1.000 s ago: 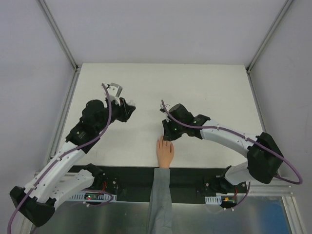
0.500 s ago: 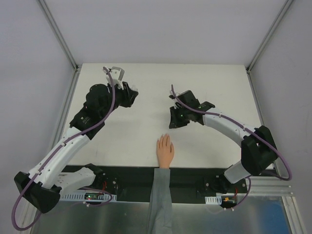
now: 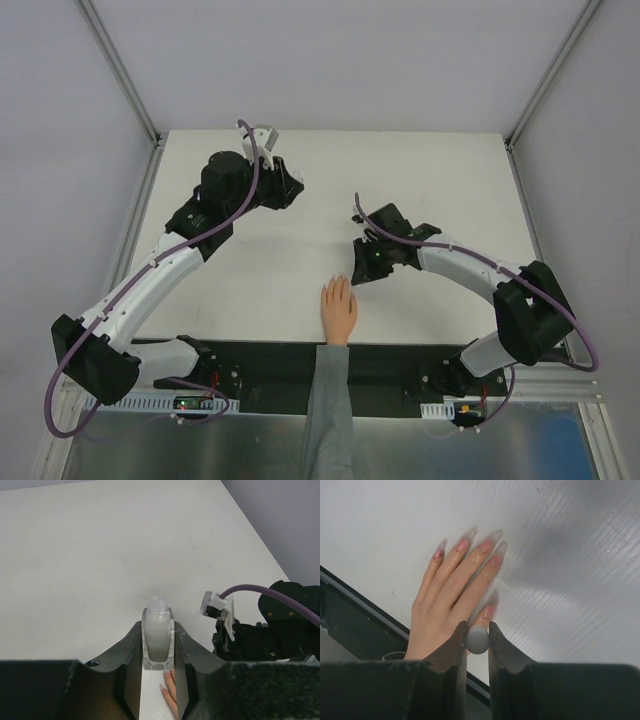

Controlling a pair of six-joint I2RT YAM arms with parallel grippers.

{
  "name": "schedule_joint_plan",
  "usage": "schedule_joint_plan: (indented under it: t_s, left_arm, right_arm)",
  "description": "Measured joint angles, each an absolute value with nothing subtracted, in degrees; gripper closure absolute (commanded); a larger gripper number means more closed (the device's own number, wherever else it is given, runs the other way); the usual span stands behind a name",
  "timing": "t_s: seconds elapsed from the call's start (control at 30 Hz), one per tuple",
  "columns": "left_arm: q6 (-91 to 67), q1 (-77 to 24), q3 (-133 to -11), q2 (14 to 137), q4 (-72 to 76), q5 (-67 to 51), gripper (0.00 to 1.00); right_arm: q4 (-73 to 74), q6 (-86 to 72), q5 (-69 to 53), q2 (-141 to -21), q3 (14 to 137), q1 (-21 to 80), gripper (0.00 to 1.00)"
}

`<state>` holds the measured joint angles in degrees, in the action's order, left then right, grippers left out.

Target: Paint the nails

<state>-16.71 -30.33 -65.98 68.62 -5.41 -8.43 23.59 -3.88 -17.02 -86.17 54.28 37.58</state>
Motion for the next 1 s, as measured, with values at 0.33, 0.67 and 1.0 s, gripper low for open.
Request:
schedule_joint_plan:
  t_s: [0.33, 0.67, 1.0]
  left_arm:
    - [-17.23, -30.35, -67.81, 69.19, -5.1, -8.8, 1.0]
    - [-17.21, -30.35, -68.34, 70.22, -5.1, -8.8, 1.0]
    - [-17.19, -30.35, -68.88, 71.09, -5.19, -8.86, 1.0]
  right_arm:
    - [21.69, -4.47, -16.95, -86.19, 53.87, 37.58, 1.0]
    - [21.71, -4.95, -16.99, -88.12, 53.87, 37.58, 1.0]
    - [21.3, -5.34, -17.02, -90.83, 53.87, 37.58, 1.0]
